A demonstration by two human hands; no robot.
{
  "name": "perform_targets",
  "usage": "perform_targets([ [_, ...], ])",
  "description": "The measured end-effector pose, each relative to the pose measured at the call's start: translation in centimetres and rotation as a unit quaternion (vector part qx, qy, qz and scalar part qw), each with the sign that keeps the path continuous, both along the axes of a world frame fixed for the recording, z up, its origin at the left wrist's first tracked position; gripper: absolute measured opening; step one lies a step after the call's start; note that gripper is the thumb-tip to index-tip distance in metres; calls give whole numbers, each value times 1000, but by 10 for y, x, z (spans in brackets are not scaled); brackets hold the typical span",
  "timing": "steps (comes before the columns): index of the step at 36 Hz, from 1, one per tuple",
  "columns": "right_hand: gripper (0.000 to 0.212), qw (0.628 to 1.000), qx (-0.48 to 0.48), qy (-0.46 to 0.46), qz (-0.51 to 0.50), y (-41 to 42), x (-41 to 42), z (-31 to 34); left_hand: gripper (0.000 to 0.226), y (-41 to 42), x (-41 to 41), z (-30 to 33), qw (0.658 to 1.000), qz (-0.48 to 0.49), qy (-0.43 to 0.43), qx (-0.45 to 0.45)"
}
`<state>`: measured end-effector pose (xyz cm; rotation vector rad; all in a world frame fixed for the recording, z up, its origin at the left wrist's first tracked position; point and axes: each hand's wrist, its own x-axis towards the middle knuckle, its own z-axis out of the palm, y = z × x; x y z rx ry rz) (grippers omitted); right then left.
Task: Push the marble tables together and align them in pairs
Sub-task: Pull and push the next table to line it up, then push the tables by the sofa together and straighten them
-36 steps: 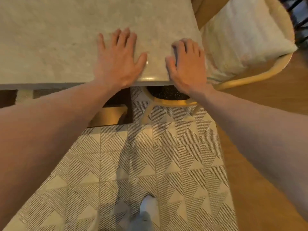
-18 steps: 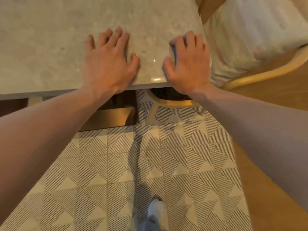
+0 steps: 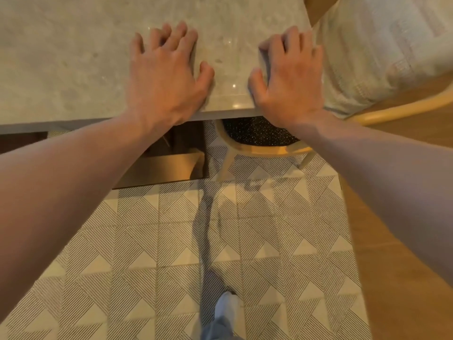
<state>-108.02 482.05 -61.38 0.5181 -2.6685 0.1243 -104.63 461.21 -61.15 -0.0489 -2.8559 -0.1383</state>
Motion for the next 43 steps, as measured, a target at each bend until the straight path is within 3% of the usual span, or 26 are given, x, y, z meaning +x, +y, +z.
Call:
perform_targets([
  [12,46,1000,-9,-4,7,2,0,-6,60,4,6,2,999,-1,-21,50],
  [18,44,998,7,-65,0,-7,3,0,55,2,9,17,991,22,-96,89],
  [21,50,984,35,-176,-3,-4,-5,26,47,13,-1,55,951,81,-195,227],
  [23,50,960,-21,-279,-6,-7,-21,51,44,18,-3,84,885,132,-211,393],
  [25,45,912,-149,-381,-14,-15,-36,88,42,22,2,115,825,148,-172,517],
  [28,30,869,-294,-398,13,-28,-41,154,37,16,20,163,774,190,-73,600],
  [30,19,839,-343,-423,17,-33,-33,177,32,10,32,175,741,212,-53,636],
  [34,23,802,-394,-447,43,-34,-12,234,25,-4,56,220,718,216,2,661],
  [43,25,768,-459,-437,98,-46,41,322,31,-1,102,311,704,179,102,679],
])
